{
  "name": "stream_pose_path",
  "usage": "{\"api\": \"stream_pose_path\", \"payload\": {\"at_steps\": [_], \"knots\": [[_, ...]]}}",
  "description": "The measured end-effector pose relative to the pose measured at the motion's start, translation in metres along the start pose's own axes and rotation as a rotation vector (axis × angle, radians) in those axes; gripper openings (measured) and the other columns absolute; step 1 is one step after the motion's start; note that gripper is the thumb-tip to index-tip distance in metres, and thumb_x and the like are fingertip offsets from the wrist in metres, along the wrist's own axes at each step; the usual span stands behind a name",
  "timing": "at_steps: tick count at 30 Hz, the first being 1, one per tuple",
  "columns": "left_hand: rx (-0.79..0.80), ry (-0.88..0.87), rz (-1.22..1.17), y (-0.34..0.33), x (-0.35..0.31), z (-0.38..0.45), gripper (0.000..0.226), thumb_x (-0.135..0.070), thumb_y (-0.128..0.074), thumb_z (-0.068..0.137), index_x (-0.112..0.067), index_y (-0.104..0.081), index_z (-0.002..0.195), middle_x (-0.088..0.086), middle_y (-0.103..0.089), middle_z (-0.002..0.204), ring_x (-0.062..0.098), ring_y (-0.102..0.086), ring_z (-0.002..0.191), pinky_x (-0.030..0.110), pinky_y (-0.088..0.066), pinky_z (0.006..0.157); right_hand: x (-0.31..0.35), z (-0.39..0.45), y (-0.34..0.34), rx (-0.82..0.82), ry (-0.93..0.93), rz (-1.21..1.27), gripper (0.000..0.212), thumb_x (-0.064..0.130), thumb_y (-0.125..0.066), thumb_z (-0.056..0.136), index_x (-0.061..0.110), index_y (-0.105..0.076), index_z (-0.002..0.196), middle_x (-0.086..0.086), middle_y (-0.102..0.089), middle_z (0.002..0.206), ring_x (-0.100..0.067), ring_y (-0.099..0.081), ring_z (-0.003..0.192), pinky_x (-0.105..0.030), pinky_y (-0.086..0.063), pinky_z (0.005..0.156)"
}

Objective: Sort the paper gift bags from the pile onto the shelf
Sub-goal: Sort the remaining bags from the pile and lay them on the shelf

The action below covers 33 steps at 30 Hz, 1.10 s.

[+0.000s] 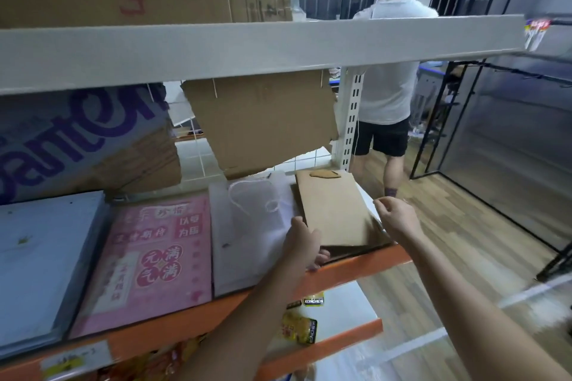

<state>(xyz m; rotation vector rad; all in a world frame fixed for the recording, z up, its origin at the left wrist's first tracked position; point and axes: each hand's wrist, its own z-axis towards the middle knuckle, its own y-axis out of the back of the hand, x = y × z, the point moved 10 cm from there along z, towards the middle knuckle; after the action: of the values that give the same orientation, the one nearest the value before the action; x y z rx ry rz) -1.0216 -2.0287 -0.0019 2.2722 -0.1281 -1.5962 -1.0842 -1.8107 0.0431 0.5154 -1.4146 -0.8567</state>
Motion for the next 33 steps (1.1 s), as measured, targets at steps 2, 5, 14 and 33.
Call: {"api": "stream_pose_path", "payload": {"at_steps": [2,5,14,33], "knots": [[0.006,-0.069,0.189,0.004,-0.007,-0.001,0.039,-0.012,-0.043,0.094,-0.007,-0.031,0.132,0.016,-0.065,0.098,0.010,-0.055,0.037,0.024,-0.047,0.034,-0.001,0.002,-0.004,0.005,0.007,-0.014,0.030,0.018,-0.045,0.093,-0.003,-0.065,0.098,-0.024,-0.065,0.106,-0.036,-0.056,0.101,-0.035,-0.038,0.075],[0.022,-0.203,0.449,0.002,-0.015,-0.007,0.032,-0.019,-0.047,0.092,-0.006,-0.040,0.120,0.017,-0.069,0.100,0.024,-0.066,0.059,0.031,-0.058,0.059,-0.001,0.004,-0.006,-0.004,0.013,-0.011,0.028,0.019,-0.046,0.094,0.000,-0.066,0.100,-0.023,-0.065,0.110,-0.036,-0.056,0.104,-0.034,-0.038,0.074],[0.028,-0.382,0.605,0.051,-0.026,-0.016,0.027,-0.024,-0.040,0.095,-0.011,-0.060,0.107,0.012,-0.071,0.097,0.027,-0.064,0.081,0.031,-0.050,0.077,0.027,0.003,-0.014,-0.076,0.095,-0.014,0.024,0.014,-0.052,0.089,0.004,-0.067,0.104,-0.023,-0.063,0.108,-0.037,-0.055,0.104,-0.037,-0.040,0.082],[-0.569,-0.306,1.186,0.419,0.086,-0.129,0.033,-0.022,-0.030,0.099,-0.012,-0.055,0.119,0.006,-0.060,0.117,0.024,-0.052,0.109,0.036,-0.043,0.087,0.355,-0.209,-0.192,0.170,0.769,-0.065,0.028,0.016,-0.050,0.086,-0.002,-0.070,0.094,-0.026,-0.068,0.094,-0.042,-0.064,0.089,-0.042,-0.051,0.081]]}}
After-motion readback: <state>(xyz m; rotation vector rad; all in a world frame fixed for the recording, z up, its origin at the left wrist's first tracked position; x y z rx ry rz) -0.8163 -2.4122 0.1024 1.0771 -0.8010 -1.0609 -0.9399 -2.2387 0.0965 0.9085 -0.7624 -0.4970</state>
